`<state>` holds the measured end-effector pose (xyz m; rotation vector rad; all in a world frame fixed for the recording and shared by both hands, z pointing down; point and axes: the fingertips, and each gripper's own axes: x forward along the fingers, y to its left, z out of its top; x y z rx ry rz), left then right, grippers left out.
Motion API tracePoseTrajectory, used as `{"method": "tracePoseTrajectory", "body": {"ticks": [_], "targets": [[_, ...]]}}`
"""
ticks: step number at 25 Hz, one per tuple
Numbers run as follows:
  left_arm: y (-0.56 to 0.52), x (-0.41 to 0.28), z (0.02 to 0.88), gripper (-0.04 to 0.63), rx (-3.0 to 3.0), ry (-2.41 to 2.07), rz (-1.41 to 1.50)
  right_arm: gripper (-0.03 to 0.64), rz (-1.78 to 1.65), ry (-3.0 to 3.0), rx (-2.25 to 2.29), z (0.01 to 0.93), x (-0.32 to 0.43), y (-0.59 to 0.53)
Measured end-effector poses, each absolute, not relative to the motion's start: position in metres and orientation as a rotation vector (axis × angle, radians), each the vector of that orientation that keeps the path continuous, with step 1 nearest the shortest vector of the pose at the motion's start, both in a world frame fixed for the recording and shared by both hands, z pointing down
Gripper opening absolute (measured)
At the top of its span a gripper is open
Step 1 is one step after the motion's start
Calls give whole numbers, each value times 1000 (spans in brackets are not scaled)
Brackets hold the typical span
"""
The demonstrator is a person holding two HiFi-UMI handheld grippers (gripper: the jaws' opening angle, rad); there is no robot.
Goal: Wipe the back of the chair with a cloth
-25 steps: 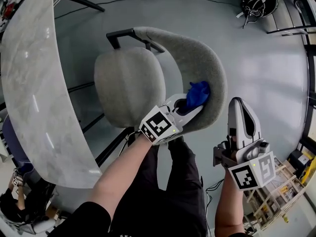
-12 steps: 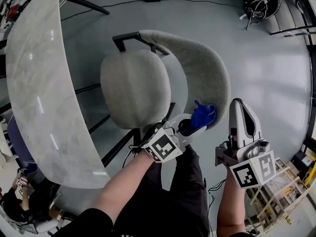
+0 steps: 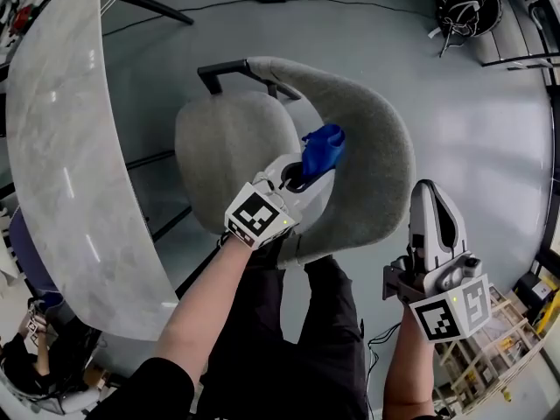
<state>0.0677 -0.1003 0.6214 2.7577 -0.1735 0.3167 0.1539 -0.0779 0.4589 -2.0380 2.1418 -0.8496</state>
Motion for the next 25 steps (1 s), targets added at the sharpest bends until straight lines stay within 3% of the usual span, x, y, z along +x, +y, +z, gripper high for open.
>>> {"method": "tracePoseTrajectory", "body": {"ticks": [11, 25], "targets": [[-224, 55, 691, 57, 2777, -583, 367, 14, -817, 2171, -2055, 477, 157, -93], [-103, 110, 699, 57, 2755, 1, 325, 14, -765, 2174, -2022, 469, 153, -92]]}}
